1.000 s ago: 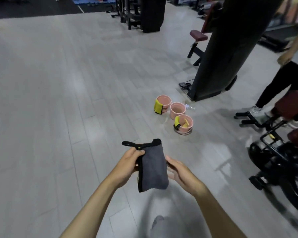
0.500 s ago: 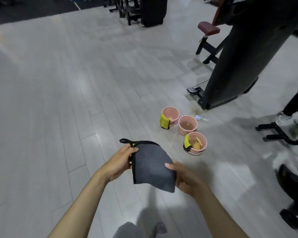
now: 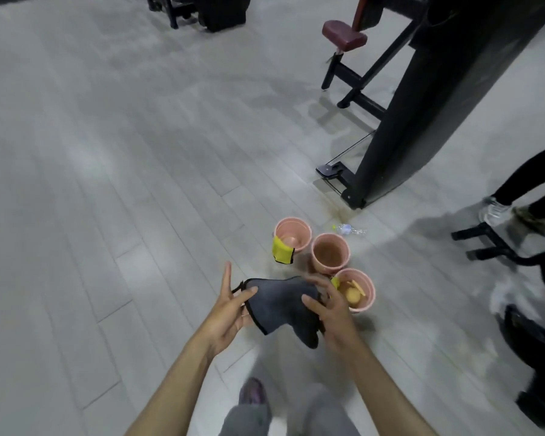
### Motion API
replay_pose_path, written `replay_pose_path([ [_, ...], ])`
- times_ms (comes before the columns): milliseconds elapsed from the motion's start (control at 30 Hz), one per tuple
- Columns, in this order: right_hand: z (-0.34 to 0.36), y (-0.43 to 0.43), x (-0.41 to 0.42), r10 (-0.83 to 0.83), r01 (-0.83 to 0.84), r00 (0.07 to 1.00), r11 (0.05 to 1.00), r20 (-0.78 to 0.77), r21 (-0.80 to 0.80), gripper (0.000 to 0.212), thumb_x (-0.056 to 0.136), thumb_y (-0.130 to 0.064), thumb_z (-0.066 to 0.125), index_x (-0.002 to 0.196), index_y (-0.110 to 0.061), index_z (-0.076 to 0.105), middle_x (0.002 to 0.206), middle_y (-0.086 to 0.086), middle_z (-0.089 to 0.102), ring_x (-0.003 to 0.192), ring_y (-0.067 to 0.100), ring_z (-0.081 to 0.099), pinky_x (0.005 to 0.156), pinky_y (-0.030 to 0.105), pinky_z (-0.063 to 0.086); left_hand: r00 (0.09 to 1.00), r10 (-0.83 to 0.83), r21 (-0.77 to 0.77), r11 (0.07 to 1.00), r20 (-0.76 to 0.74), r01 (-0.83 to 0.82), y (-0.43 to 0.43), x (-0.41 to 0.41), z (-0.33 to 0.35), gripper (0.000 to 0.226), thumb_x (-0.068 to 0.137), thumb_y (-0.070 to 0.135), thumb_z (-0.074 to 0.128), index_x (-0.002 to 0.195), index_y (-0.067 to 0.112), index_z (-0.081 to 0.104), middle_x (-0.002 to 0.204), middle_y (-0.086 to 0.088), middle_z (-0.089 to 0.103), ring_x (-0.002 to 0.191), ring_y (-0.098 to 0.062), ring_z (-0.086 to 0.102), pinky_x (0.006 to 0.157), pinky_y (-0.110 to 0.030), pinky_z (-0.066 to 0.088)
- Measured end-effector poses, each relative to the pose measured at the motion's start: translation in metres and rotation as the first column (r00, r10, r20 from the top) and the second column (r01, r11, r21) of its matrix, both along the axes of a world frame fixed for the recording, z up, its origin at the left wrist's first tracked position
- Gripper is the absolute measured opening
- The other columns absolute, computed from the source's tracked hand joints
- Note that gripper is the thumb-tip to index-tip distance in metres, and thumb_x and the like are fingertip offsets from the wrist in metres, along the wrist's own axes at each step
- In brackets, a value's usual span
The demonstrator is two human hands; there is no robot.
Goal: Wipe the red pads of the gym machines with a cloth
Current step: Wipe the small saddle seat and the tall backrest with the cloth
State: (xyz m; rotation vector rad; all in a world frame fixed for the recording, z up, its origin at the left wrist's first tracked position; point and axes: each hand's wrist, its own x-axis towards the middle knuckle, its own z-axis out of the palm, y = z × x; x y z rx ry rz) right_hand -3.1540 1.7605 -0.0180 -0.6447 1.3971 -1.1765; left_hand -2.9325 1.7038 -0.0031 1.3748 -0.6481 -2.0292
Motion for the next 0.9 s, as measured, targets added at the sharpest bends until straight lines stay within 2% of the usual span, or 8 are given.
replay_pose_path([
  [100, -0.010, -0.049, -0.017, -0.077, 0.077, 0.997, 0.997, -0.003, 0.021, 0.040, 0.093, 0.011, 0.062, 0.128, -0.007, 0.063, 0.115, -0.003, 0.076, 0.109, 0.013, 0.071, 0.081, 0.023, 0.056, 0.983, -0.163, -0.082, 0.982, 0.088, 0.170, -0.055, -0.018, -0.008, 0.047, 0.095, 0.007, 0.068, 0.133, 0.034, 0.064, 0.129, -0.010, 0.069, 0.117, -0.022, 0.067, 0.090, -0.034, 0.058],
  [167, -0.019, -0.079, -0.032, -0.094, 0.096, 0.995, 0.994, -0.038, 0.049, 0.044, 0.091, 0.009, 0.066, 0.130, -0.011, 0.064, 0.118, -0.008, 0.075, 0.113, 0.009, 0.069, 0.085, 0.018, 0.054, 0.945, -0.277, -0.133, 0.944, 0.175, 0.301, -0.092, -0.029, -0.020, 0.036, 0.091, 0.006, 0.073, 0.119, 0.027, 0.074, 0.128, -0.016, 0.066, 0.117, -0.025, 0.065, 0.096, -0.038, 0.053],
  [233, -0.036, -0.110, -0.049, -0.086, 0.092, 0.993, 0.993, -0.085, 0.073, 0.048, 0.089, 0.007, 0.070, 0.131, -0.015, 0.064, 0.123, -0.011, 0.072, 0.115, 0.004, 0.067, 0.087, 0.016, 0.053, 0.909, -0.351, -0.165, 0.906, 0.226, 0.391, -0.131, -0.040, -0.035, 0.038, 0.087, 0.004, 0.077, 0.120, 0.023, 0.074, 0.127, -0.012, 0.066, 0.119, -0.029, 0.064, 0.100, -0.045, 0.053],
  [333, -0.076, -0.157, -0.076, -0.078, 0.092, 0.989, 0.990, -0.127, 0.109, 0.049, 0.088, 0.004, 0.074, 0.132, -0.017, 0.067, 0.125, -0.009, 0.072, 0.117, 0.009, 0.068, 0.092, 0.026, 0.057, 0.892, -0.354, -0.136, 0.906, 0.280, 0.402, -0.194, -0.060, -0.067, 0.038, 0.082, -0.002, 0.080, 0.113, 0.019, 0.076, 0.119, -0.006, 0.072, 0.107, -0.026, 0.069, 0.084, -0.032, 0.058],
  [500, -0.164, -0.230, -0.100, -0.074, 0.110, 0.980, 0.975, -0.184, 0.192, 0.040, 0.091, 0.001, 0.073, 0.120, -0.026, 0.072, 0.119, -0.004, 0.073, 0.103, 0.010, 0.072, 0.074, 0.020, 0.057, 0.869, -0.291, -0.105, 0.928, 0.399, 0.359, -0.283, -0.093, -0.146, 0.038, 0.080, -0.004, 0.082, 0.112, 0.018, 0.078, 0.105, -0.006, 0.077, 0.094, -0.023, 0.074, 0.073, -0.025, 0.057],
  [667, -0.270, -0.291, -0.108, -0.112, 0.161, 0.970, 0.960, -0.217, 0.227, 0.040, 0.091, -0.005, 0.074, 0.122, -0.030, 0.071, 0.122, -0.013, 0.072, 0.109, 0.003, 0.068, 0.085, 0.018, 0.056, 0.792, -0.368, -0.106, 0.875, 0.487, 0.472, -0.355, -0.116, -0.258, 0.047, 0.085, -0.010, 0.069, 0.116, 0.024, 0.077, 0.122, 0.010, 0.071, 0.101, -0.022, 0.070, 0.087, -0.034, 0.060],
  [767, -0.359, -0.320, -0.108, -0.144, 0.197, 0.964, 0.950, -0.222, 0.243, 0.045, 0.092, -0.001, 0.072, 0.126, -0.030, 0.070, 0.128, -0.007, 0.069, 0.116, 0.009, 0.066, 0.095, 0.034, 0.058, 0.730, -0.418, -0.094, 0.832, 0.541, 0.547, -0.395, -0.127, -0.345, 0.052, 0.084, -0.012, 0.063, 0.120, 0.024, 0.074, 0.126, 0.013, 0.068, 0.105, -0.018, 0.068, 0.091, -0.034, 0.058],
  [900, -0.486, -0.357, -0.105, -0.187, 0.265, 0.944, 0.921, -0.272, 0.286, 0.052, 0.090, 0.007, 0.068, 0.122, -0.034, 0.070, 0.123, -0.011, 0.069, 0.109, 0.010, 0.068, 0.094, 0.044, 0.059, 0.629, -0.502, -0.098, 0.731, 0.594, 0.676, -0.440, -0.142, -0.475, 0.055, 0.082, -0.009, 0.064, 0.124, 0.025, 0.072, 0.129, 0.008, 0.064, 0.113, -0.014, 0.063, 0.101, -0.034, 0.052],
])
